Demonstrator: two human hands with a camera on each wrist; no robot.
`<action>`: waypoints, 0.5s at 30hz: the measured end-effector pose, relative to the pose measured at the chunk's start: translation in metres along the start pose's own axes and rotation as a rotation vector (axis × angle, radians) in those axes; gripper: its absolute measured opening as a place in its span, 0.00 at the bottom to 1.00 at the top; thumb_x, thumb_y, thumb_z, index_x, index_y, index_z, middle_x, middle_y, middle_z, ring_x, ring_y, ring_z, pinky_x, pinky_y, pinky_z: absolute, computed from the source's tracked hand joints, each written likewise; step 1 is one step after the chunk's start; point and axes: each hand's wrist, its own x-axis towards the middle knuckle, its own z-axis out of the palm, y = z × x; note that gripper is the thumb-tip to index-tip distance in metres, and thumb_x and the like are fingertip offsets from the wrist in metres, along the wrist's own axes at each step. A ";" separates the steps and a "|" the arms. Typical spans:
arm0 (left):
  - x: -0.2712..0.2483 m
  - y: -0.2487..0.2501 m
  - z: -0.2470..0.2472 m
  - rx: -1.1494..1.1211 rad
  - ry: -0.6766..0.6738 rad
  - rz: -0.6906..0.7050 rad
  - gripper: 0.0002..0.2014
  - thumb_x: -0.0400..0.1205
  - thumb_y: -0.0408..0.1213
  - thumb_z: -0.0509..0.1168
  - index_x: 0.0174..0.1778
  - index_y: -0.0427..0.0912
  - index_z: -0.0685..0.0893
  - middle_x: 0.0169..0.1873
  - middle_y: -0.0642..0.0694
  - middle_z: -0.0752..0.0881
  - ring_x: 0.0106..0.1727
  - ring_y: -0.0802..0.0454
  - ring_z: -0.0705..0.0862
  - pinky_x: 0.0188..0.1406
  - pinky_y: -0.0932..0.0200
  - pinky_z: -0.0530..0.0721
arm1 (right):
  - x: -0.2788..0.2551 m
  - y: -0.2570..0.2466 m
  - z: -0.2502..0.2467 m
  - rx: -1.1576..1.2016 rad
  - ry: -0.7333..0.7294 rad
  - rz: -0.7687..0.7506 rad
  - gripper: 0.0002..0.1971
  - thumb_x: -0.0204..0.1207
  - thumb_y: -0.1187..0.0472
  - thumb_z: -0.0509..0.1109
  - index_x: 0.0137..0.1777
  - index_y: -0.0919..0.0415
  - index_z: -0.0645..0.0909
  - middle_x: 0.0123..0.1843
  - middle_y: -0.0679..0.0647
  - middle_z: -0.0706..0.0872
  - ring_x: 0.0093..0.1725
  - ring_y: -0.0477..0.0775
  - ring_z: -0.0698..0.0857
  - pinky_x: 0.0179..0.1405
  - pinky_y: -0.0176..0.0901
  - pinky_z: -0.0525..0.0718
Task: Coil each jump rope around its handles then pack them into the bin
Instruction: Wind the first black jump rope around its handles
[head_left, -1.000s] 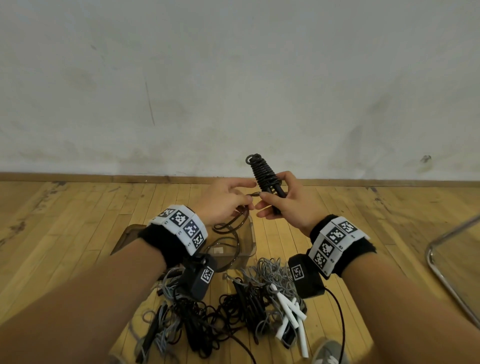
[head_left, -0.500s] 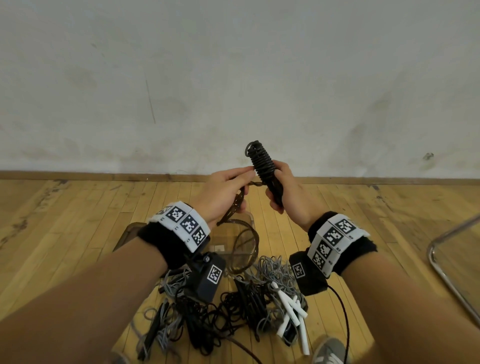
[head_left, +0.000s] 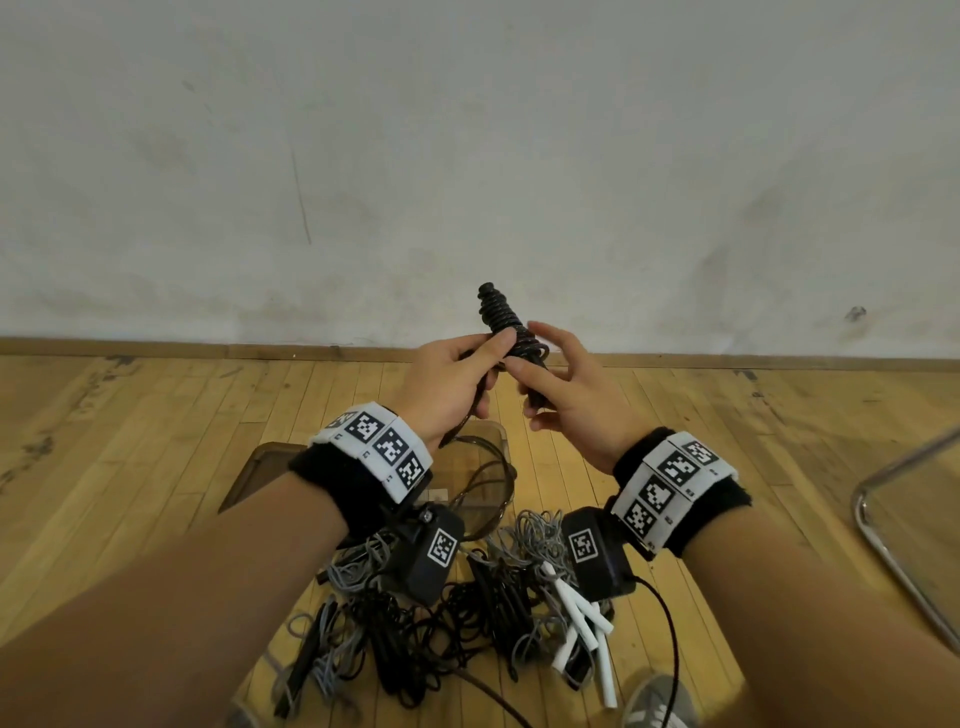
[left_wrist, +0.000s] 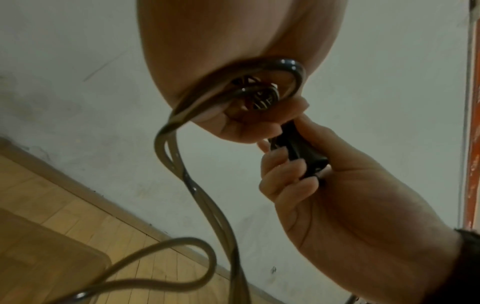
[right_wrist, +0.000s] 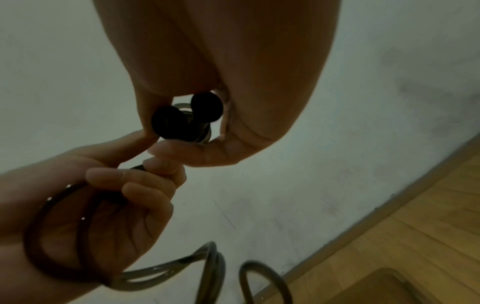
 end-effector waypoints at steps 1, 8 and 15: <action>0.000 0.000 0.000 -0.012 -0.008 -0.003 0.17 0.87 0.47 0.67 0.49 0.35 0.90 0.26 0.48 0.77 0.22 0.54 0.75 0.24 0.64 0.77 | -0.001 0.000 0.001 0.054 -0.038 0.031 0.23 0.83 0.56 0.73 0.76 0.52 0.74 0.39 0.56 0.87 0.35 0.53 0.86 0.35 0.41 0.85; -0.001 -0.006 0.001 -0.135 -0.075 -0.081 0.07 0.87 0.32 0.68 0.51 0.44 0.91 0.32 0.43 0.85 0.31 0.51 0.86 0.40 0.54 0.92 | 0.000 0.000 -0.007 0.050 -0.042 -0.017 0.18 0.85 0.64 0.70 0.73 0.59 0.77 0.44 0.61 0.93 0.39 0.55 0.92 0.38 0.40 0.90; 0.000 -0.001 0.004 -0.157 -0.089 -0.162 0.09 0.87 0.37 0.68 0.60 0.40 0.90 0.29 0.50 0.74 0.25 0.57 0.73 0.24 0.64 0.75 | 0.009 0.005 -0.014 -0.010 0.072 -0.076 0.20 0.84 0.65 0.71 0.75 0.57 0.76 0.32 0.54 0.85 0.28 0.50 0.82 0.28 0.40 0.83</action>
